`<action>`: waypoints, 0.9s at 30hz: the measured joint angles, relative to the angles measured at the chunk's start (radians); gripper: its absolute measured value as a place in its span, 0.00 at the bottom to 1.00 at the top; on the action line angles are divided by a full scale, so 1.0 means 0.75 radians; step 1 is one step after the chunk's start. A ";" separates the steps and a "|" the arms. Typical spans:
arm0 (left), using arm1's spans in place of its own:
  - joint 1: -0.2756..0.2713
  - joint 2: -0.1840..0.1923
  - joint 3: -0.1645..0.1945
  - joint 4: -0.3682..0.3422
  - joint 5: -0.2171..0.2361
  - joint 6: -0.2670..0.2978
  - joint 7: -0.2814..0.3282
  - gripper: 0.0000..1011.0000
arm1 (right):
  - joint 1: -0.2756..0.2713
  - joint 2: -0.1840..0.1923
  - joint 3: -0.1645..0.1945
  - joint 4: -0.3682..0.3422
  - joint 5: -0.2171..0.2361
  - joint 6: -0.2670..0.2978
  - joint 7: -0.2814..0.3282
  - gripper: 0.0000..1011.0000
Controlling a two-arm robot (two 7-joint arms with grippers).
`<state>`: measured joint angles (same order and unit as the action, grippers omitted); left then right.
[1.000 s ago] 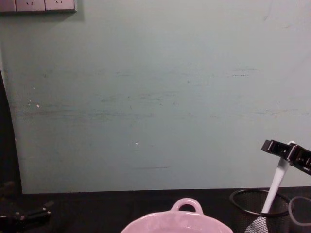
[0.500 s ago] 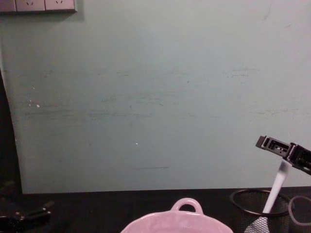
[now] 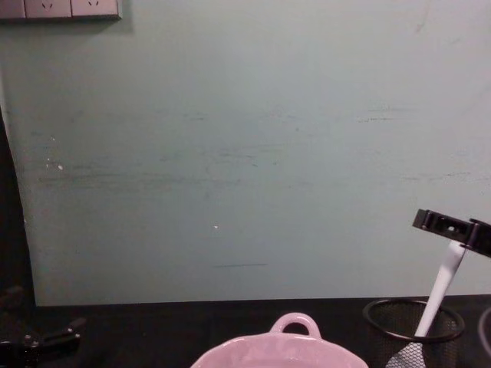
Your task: Use the one hand to pick up the spoon and stir the clear water in the bowl.
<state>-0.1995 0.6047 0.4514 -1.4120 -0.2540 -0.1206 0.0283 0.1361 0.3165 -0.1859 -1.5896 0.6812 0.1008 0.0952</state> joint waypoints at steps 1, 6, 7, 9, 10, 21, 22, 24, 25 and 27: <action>0.000 0.000 0.000 0.000 0.000 0.000 0.000 1.00 | -0.008 0.005 0.003 -0.013 -0.007 0.002 -0.003 0.99; 0.000 0.000 0.000 0.000 0.000 0.000 0.000 1.00 | -0.082 0.052 0.025 -0.120 -0.064 0.011 -0.021 0.99; 0.000 0.000 0.000 0.000 0.000 0.000 0.000 1.00 | -0.105 0.068 0.031 -0.150 -0.087 0.013 -0.027 0.99; 0.000 0.000 0.000 0.000 0.000 0.000 0.000 1.00 | -0.132 0.088 0.035 -0.180 -0.121 0.010 -0.034 0.99; 0.000 0.000 0.000 0.000 0.000 0.000 0.000 1.00 | -0.158 0.111 0.038 -0.208 -0.162 0.001 -0.041 0.99; 0.000 0.000 0.000 0.000 0.000 0.000 0.000 1.00 | -0.348 0.221 0.101 -0.318 -0.369 -0.087 -0.078 0.99; 0.000 0.000 0.000 0.000 0.000 0.000 0.000 1.00 | -0.357 0.223 0.104 -0.317 -0.377 -0.097 -0.076 0.99; 0.000 0.000 0.000 0.000 0.000 0.000 0.000 1.00 | -0.379 0.227 0.110 -0.298 -0.403 -0.140 -0.065 0.99; 0.000 0.000 0.000 0.000 0.000 0.000 0.000 1.00 | -0.384 0.227 0.111 -0.287 -0.414 -0.157 -0.062 0.99; 0.000 0.000 0.000 0.000 0.000 0.000 0.000 1.00 | -0.394 0.223 0.111 -0.252 -0.445 -0.211 -0.055 0.99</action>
<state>-0.1995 0.6047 0.4514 -1.4119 -0.2539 -0.1206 0.0283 -0.1596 0.4840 -0.1024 -1.7790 0.3476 -0.0573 0.0538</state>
